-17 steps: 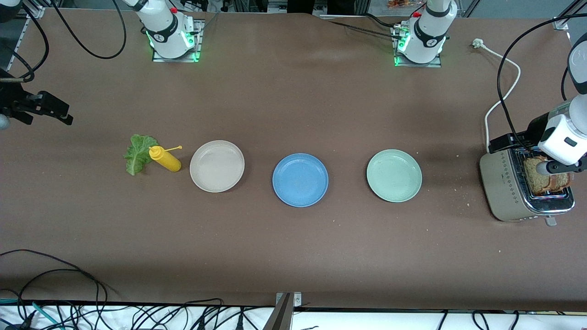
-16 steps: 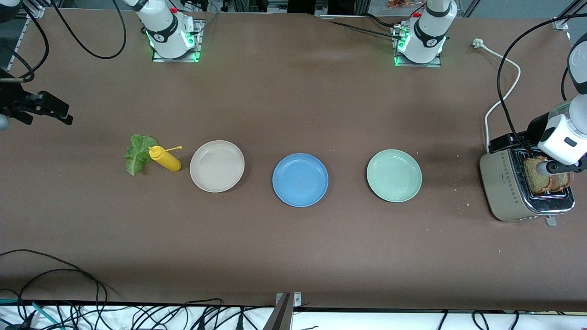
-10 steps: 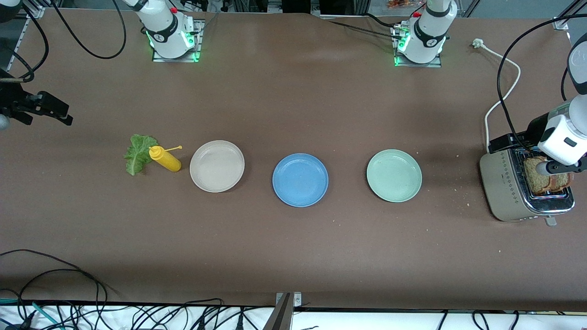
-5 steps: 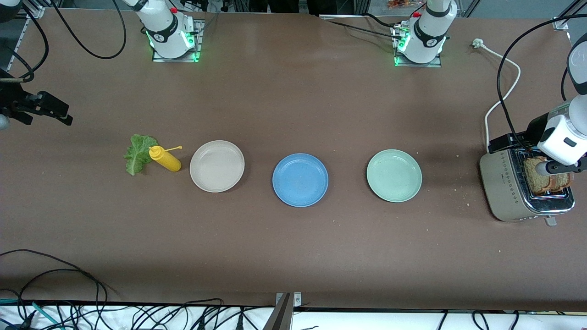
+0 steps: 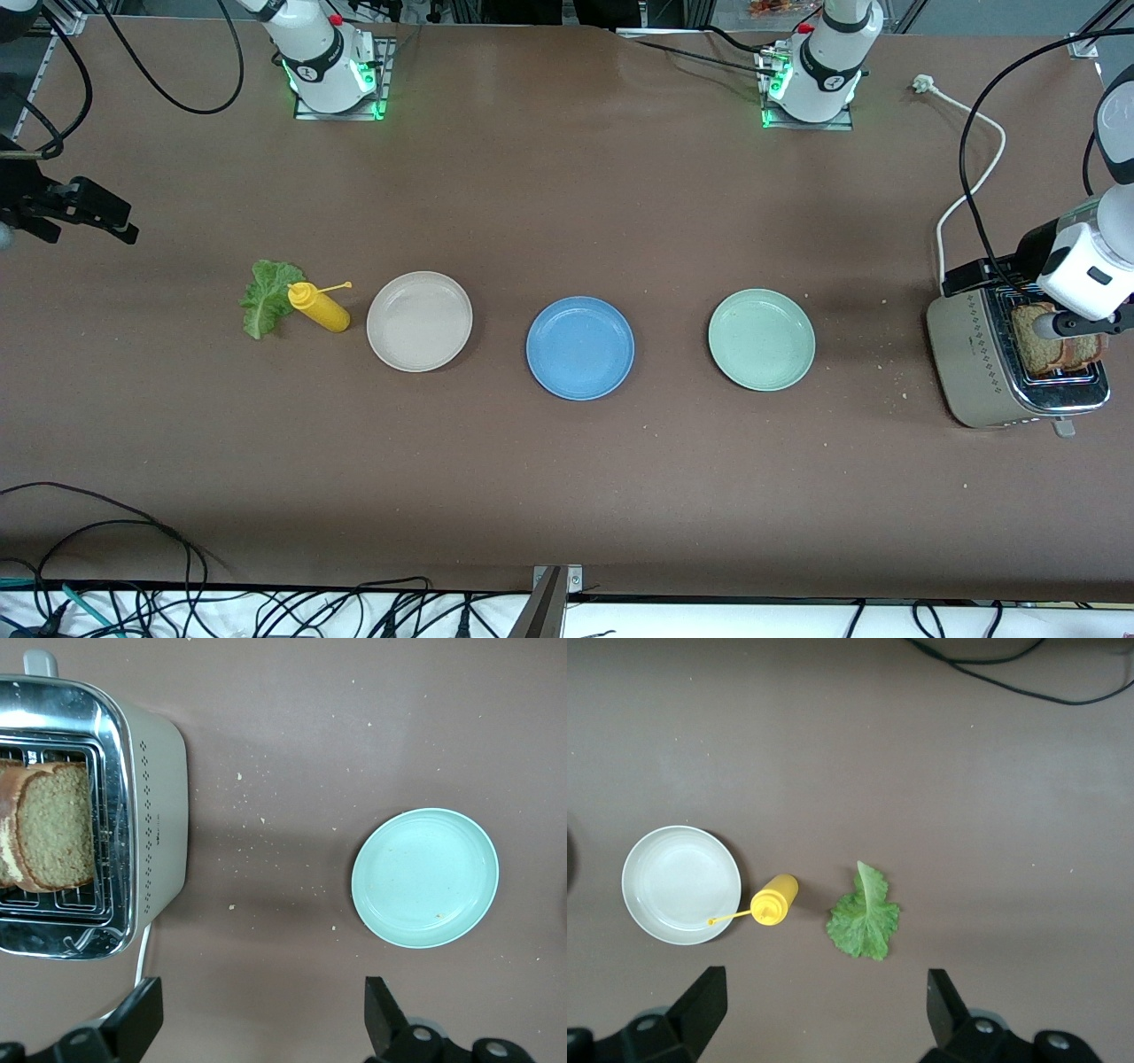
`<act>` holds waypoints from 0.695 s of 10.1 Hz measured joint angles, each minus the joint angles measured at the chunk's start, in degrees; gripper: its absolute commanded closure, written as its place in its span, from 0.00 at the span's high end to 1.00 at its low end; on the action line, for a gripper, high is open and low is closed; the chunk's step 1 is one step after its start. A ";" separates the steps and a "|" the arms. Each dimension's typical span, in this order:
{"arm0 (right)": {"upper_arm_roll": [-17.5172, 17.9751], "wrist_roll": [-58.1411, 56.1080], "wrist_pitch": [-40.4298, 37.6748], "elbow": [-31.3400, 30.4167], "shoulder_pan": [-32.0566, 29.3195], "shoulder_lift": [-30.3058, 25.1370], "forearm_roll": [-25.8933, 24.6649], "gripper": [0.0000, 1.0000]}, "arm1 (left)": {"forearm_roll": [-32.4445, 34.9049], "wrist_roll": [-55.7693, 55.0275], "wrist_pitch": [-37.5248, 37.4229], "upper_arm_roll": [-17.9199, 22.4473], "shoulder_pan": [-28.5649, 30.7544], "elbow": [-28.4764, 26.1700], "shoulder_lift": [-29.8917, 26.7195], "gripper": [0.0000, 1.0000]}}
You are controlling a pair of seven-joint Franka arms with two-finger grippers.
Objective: Make sandwich in blue plate with both arms
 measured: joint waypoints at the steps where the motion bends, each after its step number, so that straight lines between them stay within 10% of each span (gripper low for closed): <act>1: -0.18 0.10 0.54 0.21 -0.01 0.00 0.32 1.00 | 0.00 0.00 0.00 0.00 0.00 -0.05 0.01 1.00; 7: -2.17 0.22 0.72 1.44 -0.01 -0.01 0.95 1.00 | 0.00 0.00 0.00 0.00 -0.11 -0.34 0.03 1.00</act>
